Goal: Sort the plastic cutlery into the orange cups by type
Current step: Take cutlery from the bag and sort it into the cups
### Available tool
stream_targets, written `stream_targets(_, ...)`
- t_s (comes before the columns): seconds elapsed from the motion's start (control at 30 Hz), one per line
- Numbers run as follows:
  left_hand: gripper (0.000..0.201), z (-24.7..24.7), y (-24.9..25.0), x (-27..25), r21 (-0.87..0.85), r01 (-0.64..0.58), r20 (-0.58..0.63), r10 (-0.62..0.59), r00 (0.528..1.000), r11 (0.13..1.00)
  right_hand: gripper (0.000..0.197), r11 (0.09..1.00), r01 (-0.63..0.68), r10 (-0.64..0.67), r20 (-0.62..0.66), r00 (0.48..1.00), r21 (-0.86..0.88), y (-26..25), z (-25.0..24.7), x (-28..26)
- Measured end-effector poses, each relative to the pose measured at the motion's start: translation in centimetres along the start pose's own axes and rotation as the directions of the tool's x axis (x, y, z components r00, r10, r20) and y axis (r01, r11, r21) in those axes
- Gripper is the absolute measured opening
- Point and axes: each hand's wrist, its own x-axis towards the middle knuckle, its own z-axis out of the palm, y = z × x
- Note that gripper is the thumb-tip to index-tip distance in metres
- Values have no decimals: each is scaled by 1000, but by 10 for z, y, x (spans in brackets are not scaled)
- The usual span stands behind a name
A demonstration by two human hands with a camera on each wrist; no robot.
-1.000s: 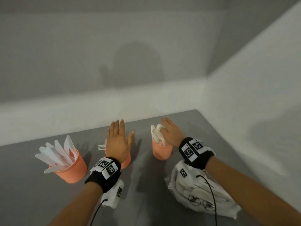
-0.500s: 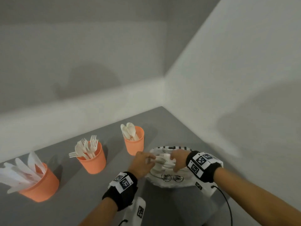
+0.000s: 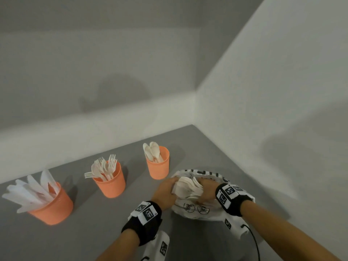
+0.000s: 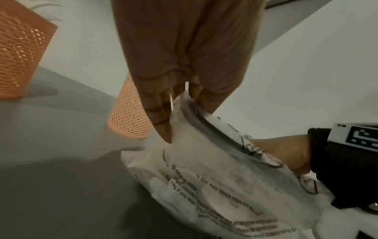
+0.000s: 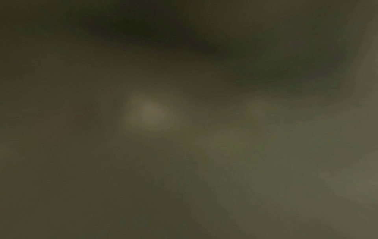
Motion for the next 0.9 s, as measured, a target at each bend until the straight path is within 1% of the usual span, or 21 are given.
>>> stream_targets(0.07,60,-1,-2,1,-3,10,-10,-10,1000,1000,65,999,0,0,16,1000,41,-4,-1,-3)
stream_targets(0.13,60,-2,-4,2,-5,30,-9,-30,999,1000,63,995,15,-16,2,1000,97,-5,1,-2)
stream_targets(0.2,59,-3,-6,3,-16,53,-10,-54,999,998,68,992,49,-48,-8,999,116,-5,1,-5)
stream_targets(0.27,58,-5,-6,4,-30,69,-6,-69,998,997,73,991,42,-39,-22,999,126,-2,1,-5)
stream_targets(0.37,56,-5,-5,5,-59,79,-3,-79,997,995,59,988,18,-14,-31,999,154,3,1,-3)
stream_targets(0.4,55,-5,-5,5,-66,81,-5,-81,997,995,60,988,8,-4,-27,1000,154,5,2,-2)
stream_targets(0.47,53,-3,-6,7,-94,87,-10,-89,996,992,71,990,8,-6,-13,1000,141,8,4,-1)
stream_targets(0.5,53,-2,-6,7,-108,89,-14,-91,996,990,72,989,12,-10,-9,1000,145,10,4,-1)
stream_targets(0.57,52,-2,-7,9,-111,89,-23,-92,996,990,61,990,13,-12,-4,1000,140,11,4,0)
stream_targets(0.6,51,-2,-7,10,-112,89,-25,-92,995,990,50,988,17,-15,-14,1000,153,12,2,0)
stream_targets(0.67,50,-2,-8,11,-119,89,-24,-92,995,989,16,980,5,5,-52,999,198,13,-1,0)
stream_targets(0.7,49,-2,-8,12,-122,90,-24,-93,995,989,13,979,10,4,-69,998,203,12,-2,-1)
stream_targets(0.77,49,-1,-9,14,-122,92,-22,-96,995,988,17,974,26,-12,-66,998,226,12,-2,-1)
stream_targets(0.8,49,-1,-9,14,-118,95,-21,-98,995,988,31,973,47,-32,-70,997,225,12,0,-1)
stream_targets(0.83,49,0,-9,15,-116,98,-24,-102,995,988,41,974,50,-37,-65,997,222,13,2,0)
stream_targets(0.9,48,1,-9,15,-128,103,-31,-107,994,986,47,970,45,-31,-64,997,238,15,7,2)
